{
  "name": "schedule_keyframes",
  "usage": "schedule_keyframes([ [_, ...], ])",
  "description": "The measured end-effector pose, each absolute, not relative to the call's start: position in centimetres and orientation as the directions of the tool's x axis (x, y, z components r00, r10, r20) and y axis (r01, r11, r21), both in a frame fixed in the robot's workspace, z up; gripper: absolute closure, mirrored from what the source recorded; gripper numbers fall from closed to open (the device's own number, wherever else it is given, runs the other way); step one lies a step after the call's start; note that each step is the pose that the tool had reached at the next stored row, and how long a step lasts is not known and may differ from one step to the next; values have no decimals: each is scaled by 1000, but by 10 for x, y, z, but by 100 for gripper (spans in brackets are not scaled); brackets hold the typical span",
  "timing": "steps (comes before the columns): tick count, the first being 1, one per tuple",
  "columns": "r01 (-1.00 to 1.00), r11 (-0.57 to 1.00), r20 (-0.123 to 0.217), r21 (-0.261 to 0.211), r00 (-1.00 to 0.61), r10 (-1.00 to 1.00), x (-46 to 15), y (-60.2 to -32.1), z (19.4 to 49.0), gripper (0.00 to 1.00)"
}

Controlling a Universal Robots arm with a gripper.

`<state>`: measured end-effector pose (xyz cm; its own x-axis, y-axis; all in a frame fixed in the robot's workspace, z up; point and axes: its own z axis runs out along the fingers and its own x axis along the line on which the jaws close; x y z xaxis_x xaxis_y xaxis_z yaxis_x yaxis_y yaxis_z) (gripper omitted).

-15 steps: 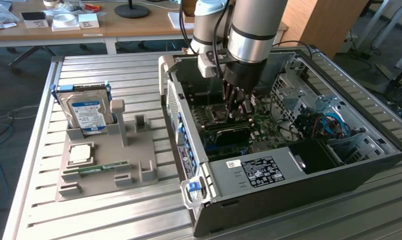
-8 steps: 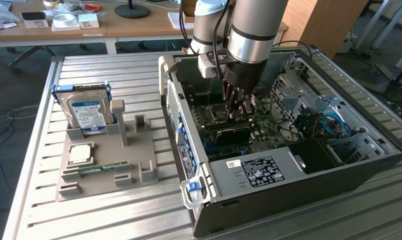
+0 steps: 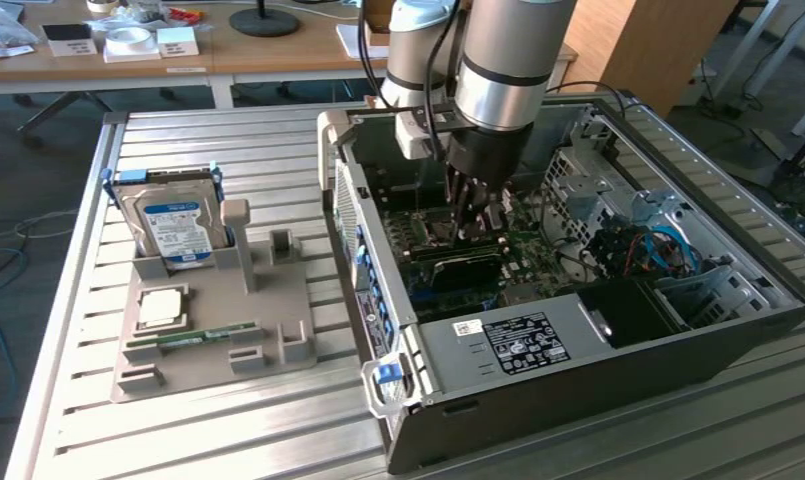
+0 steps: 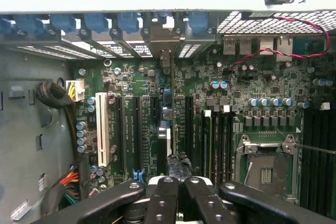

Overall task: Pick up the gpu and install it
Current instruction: 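Press down on the gpu until it lock into place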

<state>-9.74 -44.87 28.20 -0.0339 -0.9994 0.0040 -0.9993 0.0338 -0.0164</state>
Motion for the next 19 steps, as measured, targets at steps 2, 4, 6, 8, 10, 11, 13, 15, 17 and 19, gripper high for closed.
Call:
schedule_keyframes([
  [2,-999,35,4,-16,-35,-999,-97,-449,282,89],
  [4,-999,38,4,-17,-38,-999,-97,-449,281,89],
  [6,-999,42,4,-16,-42,-999,-97,-449,280,89],
  [8,-999,43,4,-16,-43,-999,-98,-449,278,89],
  [10,-999,44,4,-16,-44,-999,-98,-449,278,89],
  [11,-999,44,4,-16,-44,-999,-98,-449,278,89],
  [13,-999,44,4,-17,-44,-999,-98,-449,278,89],
  [15,-999,44,4,-17,-44,-999,-98,-449,277,89],
  [17,-999,44,4,-17,-44,-999,-98,-450,277,89],
  [19,-999,44,4,-17,-44,-999,-98,-450,277,89],
])
